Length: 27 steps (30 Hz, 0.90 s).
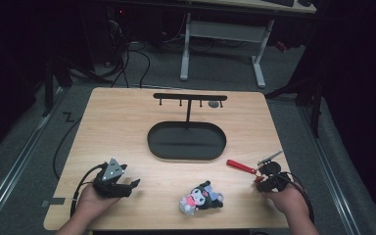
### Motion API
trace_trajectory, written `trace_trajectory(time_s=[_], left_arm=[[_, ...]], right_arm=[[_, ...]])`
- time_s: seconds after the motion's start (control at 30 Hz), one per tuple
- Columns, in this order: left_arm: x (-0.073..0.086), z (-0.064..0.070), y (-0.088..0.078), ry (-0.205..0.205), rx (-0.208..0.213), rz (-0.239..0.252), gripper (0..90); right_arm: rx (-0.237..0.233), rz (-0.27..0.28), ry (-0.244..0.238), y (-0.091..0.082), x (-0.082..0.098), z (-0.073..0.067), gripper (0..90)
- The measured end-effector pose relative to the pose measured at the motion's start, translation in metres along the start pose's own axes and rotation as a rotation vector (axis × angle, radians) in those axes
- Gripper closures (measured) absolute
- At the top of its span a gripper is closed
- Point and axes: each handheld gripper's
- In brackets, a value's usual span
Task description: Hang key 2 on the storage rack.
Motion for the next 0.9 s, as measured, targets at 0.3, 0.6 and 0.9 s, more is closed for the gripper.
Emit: trace_trajectory(time_s=[0.3, 0.6, 0.9], left_arm=[[0.001, 0.001, 0.001, 0.010, 0.005, -0.004, 26.8], [0.000, 0.003, 0.002, 0.020, 0.003, -0.012, 27.0], [0.000, 0.002, 0.002, 0.017, 0.001, -0.010, 27.0]], right_arm=[[-0.043, 0.001, 0.016, -0.008, -0.001, 0.000, 66.8], [-0.079, -0.001, -0.005, -0.030, -0.001, -0.001, 66.9], [-0.082, -0.003, -0.019, -0.056, -0.005, -0.006, 67.0]])
Point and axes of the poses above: each handheld gripper's, and its own axes: y roughly forward along the jaws, x roughly out of its underside, z roughly to its right, and after that the axes turned 3 degrees about -x, right-handed
